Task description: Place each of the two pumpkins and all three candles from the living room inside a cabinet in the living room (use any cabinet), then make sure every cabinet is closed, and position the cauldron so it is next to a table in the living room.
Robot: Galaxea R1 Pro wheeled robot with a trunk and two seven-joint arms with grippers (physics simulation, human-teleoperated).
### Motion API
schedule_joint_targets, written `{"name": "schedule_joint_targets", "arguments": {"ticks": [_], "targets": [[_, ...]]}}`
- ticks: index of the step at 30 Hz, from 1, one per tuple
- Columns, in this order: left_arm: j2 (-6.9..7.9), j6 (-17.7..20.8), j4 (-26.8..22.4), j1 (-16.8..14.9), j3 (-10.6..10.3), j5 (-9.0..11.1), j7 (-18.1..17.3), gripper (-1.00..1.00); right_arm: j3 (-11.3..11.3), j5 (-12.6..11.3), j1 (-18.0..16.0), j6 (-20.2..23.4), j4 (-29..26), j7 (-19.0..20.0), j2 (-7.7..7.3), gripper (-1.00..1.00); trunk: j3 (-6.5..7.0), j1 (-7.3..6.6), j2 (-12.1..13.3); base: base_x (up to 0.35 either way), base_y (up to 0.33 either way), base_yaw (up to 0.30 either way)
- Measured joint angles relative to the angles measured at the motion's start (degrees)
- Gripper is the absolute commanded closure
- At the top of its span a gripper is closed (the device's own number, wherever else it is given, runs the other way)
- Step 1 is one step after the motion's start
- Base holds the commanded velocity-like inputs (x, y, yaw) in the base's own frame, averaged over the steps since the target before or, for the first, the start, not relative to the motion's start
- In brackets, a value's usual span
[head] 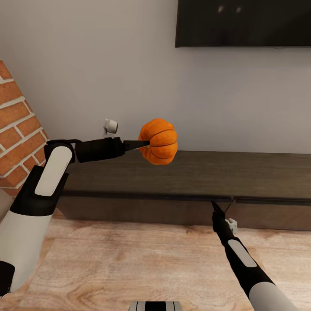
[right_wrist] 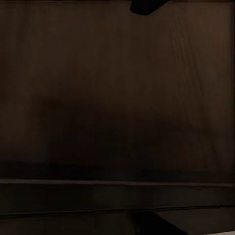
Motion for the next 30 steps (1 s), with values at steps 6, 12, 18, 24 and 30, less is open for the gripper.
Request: {"name": "schedule_joint_targets", "arguments": {"ticks": [6,12,18,24,30], "targets": [[-0.06,0.00,0.00,0.00,-0.11,-0.06,0.00,1.00,0.00,0.03,0.00,-0.02,0.00,-1.15,0.07,-1.00,0.00,0.00,0.00,0.000,0.000,0.000],[-0.04,-0.07,0.00,0.00,-0.04,-0.08,-0.05,1.00,0.00,0.36,0.00,-0.02,0.00,-1.61,0.32,-1.00,0.00,-0.01,0.00,0.039,0.000,0.000],[0.04,-0.21,0.00,0.00,0.12,-0.49,0.00,1.00,0.00,2.30,0.00,-0.01,0.01,-2.34,0.93,-1.00,0.00,-0.01,0.00,0.149,0.093,0.000],[0.04,-0.26,0.00,0.00,0.12,-0.29,-0.01,1.00,0.00,2.89,0.00,-0.01,0.00,-2.94,1.04,-1.00,0.00,0.00,0.00,0.028,0.020,0.000],[0.01,-0.26,0.00,0.00,0.11,-0.26,-0.01,1.00,0.00,2.94,0.00,-0.01,0.00,-3.16,1.11,-1.00,0.00,0.00,0.00,0.002,0.002,0.000]]}}
